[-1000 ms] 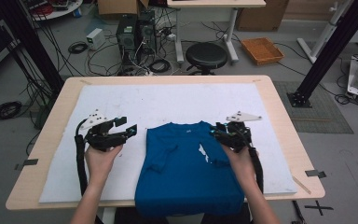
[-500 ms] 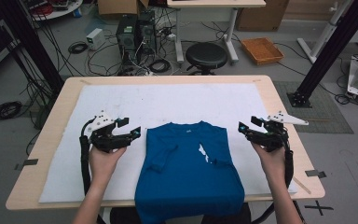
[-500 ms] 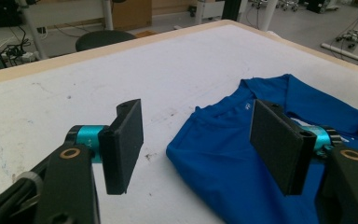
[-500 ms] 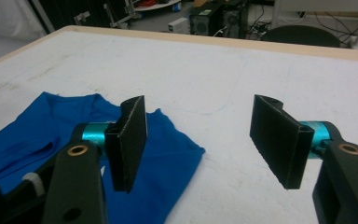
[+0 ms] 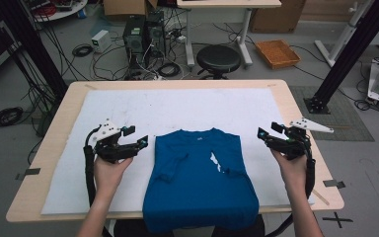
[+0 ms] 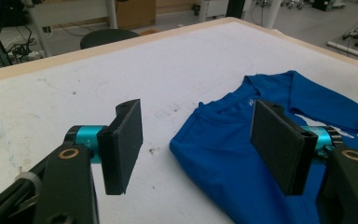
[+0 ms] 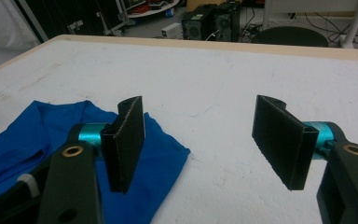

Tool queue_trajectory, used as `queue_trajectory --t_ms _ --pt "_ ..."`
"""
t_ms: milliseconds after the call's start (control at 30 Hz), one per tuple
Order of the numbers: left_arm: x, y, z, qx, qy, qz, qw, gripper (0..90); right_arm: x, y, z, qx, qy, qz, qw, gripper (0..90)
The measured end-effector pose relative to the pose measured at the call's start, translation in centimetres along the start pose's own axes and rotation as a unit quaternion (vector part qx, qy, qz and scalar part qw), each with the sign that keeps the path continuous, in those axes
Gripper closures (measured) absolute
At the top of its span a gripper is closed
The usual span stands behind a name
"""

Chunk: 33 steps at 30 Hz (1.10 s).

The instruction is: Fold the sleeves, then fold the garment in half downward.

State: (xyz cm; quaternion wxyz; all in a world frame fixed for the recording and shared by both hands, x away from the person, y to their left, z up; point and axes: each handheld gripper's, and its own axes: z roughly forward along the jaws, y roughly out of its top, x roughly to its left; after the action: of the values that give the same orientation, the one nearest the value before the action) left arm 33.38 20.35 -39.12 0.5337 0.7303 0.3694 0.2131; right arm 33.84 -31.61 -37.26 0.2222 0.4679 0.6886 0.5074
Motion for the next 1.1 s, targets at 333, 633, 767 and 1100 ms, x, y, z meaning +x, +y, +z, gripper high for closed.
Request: queue_trajectory --t_ms 333,633,767,1100 --pt "0.3 -0.1 1.0 0.011 -0.003 -0.018 0.9998 34.3 -0.1 0.1 0.8 0.006 -0.003 -0.003 1.0000 37.4" --pt "0.5 0.2 5.2 0.053 -0.006 -0.043 0.9976 34.9 0.2 -0.1 3.8 0.027 0.002 -0.002 0.9996 44.0" --pt "0.6 -0.1 7.4 0.084 -0.012 -0.053 0.9950 36.8 0.7 -0.6 5.7 0.056 -0.001 -0.012 0.9984 48.9" --pt "1.1 -1.7 10.0 0.155 0.004 -0.082 0.9845 51.8 0.4 -2.2 10.0 0.151 -0.004 0.003 0.9886 63.9"
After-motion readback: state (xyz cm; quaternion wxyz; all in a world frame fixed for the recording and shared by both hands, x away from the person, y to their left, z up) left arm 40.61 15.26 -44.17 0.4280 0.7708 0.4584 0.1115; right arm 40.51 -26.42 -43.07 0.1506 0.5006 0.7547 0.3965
